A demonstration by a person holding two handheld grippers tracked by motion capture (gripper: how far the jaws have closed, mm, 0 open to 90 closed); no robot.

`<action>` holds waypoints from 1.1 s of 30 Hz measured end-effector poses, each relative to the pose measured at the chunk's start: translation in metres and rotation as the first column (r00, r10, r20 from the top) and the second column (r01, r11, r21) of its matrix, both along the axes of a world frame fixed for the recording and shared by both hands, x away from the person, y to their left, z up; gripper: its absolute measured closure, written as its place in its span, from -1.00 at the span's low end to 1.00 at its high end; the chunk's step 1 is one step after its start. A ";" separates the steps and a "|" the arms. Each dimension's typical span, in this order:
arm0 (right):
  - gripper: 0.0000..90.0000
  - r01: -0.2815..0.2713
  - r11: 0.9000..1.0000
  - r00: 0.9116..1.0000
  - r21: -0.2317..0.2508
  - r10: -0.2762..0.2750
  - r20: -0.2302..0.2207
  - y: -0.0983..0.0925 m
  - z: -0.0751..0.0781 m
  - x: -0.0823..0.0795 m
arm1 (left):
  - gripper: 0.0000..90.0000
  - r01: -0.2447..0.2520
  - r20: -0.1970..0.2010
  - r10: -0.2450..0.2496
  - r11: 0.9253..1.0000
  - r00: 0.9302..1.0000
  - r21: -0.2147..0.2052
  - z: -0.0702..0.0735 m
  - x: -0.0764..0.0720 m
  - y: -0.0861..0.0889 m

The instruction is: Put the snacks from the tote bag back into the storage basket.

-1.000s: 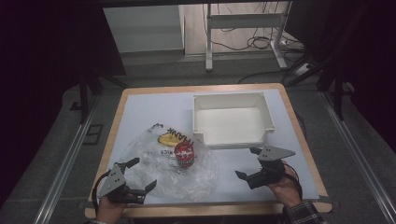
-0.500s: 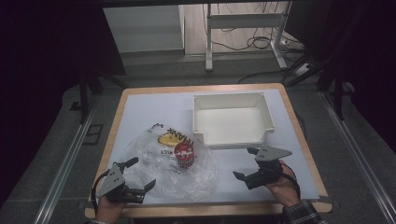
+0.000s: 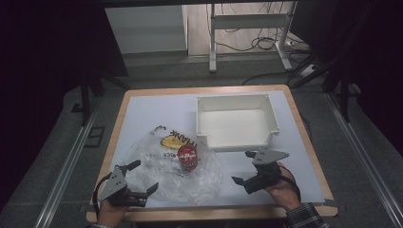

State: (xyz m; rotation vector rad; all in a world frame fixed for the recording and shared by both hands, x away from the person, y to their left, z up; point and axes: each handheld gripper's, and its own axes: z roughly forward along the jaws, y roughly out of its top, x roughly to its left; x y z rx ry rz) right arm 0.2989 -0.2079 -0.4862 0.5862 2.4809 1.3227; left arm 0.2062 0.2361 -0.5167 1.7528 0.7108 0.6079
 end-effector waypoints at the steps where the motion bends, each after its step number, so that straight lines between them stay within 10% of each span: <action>1: -0.99 -0.002 1.000 1.000 -0.005 0.002 0.000 0.001 0.000 0.000 | -0.94 0.001 -0.001 -0.001 1.000 1.000 -0.001 0.000 0.000 0.000; 33: -1.00 -0.052 0.998 0.999 0.027 0.052 0.004 0.018 -0.002 0.006 | -0.94 0.004 0.002 -0.004 1.000 1.000 0.006 0.000 0.001 -0.001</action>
